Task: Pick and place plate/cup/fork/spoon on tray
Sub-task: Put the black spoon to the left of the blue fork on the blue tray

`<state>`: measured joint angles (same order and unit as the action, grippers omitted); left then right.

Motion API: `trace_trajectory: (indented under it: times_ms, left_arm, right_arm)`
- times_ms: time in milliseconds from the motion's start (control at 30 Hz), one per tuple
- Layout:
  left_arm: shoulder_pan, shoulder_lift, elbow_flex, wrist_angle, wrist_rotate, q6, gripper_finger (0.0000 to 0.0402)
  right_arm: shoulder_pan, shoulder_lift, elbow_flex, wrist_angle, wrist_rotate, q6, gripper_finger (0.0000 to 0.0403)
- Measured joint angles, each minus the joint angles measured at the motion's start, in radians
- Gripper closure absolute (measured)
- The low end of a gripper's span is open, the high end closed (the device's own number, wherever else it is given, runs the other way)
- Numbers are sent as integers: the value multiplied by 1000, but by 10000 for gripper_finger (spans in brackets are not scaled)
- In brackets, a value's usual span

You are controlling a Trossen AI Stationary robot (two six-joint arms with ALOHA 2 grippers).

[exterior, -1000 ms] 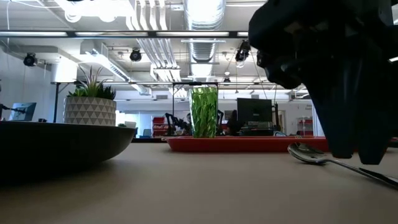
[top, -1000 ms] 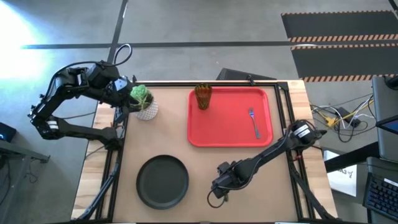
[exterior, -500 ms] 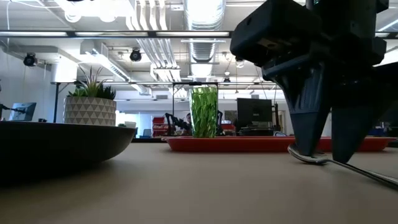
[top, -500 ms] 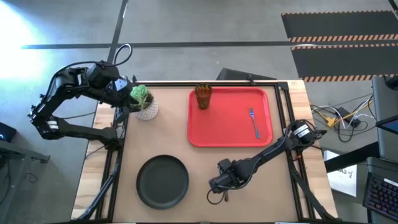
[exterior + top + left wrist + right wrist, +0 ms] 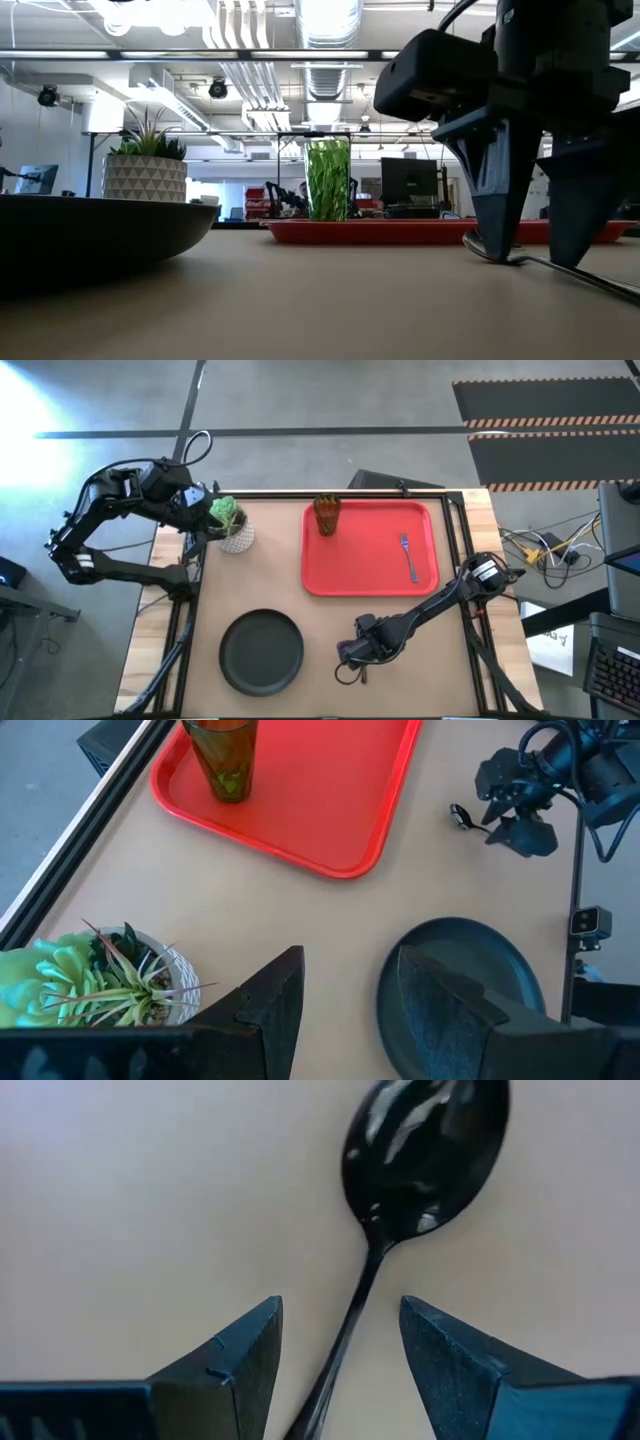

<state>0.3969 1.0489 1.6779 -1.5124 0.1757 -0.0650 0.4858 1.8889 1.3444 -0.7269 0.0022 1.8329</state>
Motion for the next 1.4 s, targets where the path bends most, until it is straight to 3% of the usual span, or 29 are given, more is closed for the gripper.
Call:
trace_trajectory:
  times_ms: [433, 833, 1233, 1400]
  left_arm:
    - [0, 0, 0, 0, 0, 3, 255]
    - [0, -9, 0, 0, 0, 3, 255]
    - [0, -18, 0, -1, 0, -5, 255]
    - [0, -16, 0, -1, 0, -6, 255]
  right_arm:
    - [-2, -2, -17, 5, 0, 89, 227]
    - [2, -5, -51, 0, -4, 45, 387]
    - [2, -10, -30, -16, 12, -48, 394]
    - [-14, -78, 70, -156, 170, -128, 394]
